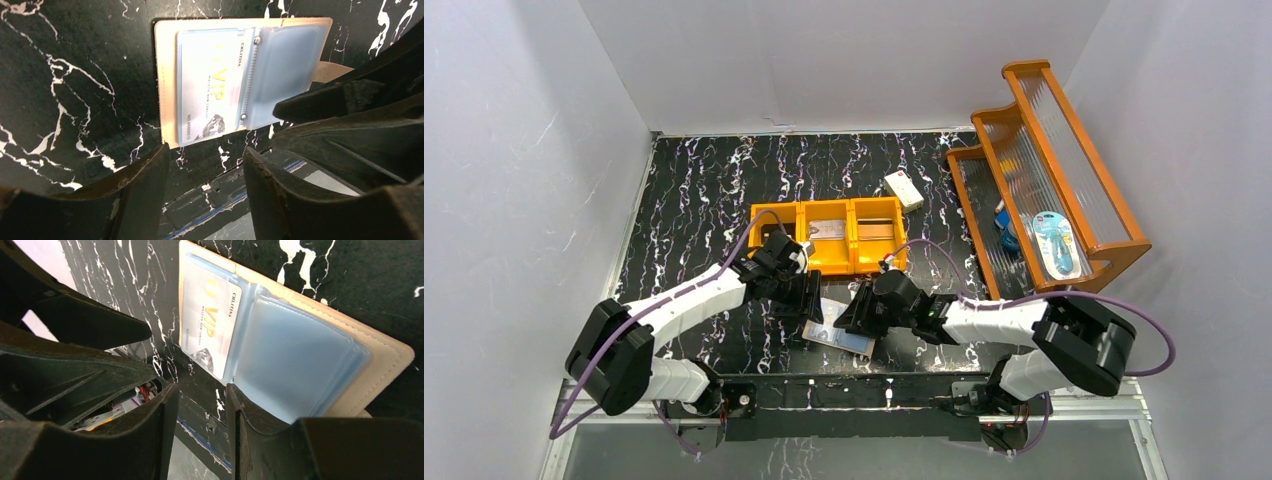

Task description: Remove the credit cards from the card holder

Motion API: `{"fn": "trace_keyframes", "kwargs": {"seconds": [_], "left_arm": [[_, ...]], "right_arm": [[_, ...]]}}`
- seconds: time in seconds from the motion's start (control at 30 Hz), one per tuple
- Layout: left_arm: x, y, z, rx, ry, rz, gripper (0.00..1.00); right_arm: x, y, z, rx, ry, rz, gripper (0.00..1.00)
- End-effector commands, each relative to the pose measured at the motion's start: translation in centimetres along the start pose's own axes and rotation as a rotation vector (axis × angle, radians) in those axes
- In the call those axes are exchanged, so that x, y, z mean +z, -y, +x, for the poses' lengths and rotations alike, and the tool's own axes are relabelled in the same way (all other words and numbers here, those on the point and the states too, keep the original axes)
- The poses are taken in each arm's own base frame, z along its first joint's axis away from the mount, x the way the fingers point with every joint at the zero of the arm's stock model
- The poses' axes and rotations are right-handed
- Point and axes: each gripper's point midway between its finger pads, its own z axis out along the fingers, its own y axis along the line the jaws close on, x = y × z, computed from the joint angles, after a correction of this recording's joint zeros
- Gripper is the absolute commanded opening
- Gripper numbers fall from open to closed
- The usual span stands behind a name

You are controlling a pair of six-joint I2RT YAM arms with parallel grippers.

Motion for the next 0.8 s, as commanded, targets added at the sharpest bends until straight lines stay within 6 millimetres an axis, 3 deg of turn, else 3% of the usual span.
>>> {"fn": "trace_keyframes", "kwargs": {"seconds": [0.0, 0.23, 0.5, 0.6, 0.77], "left_arm": [[0.6, 0.6, 0.2, 0.014, -0.007, 0.042, 0.52], [2.0, -0.7, 0.9, 0.016, -0.022, -0.002, 0.45], [3.5, -0.3, 2.1, 0.012, -0.069, 0.020, 0.35], [3.7, -0.2, 2.9, 0.026, -0.086, 0.020, 0.28], [3.8, -0.4, 4.0, 0.025, -0.100, 0.021, 0.26]], "right_arm": [[0.9, -2.2, -0.2, 0.034, -0.022, -0.074, 0.47], [1.8, -0.9, -0.1, 0.059, -0.058, -0.066, 0.44], [1.9, 0.4, -0.1, 0.065, -0.055, -0.007, 0.42], [1.7, 0.1, -0.4, 0.043, -0.044, -0.009, 0.42], [1.5, -1.2, -1.3, 0.003, -0.023, -0.024, 0.42]]}}
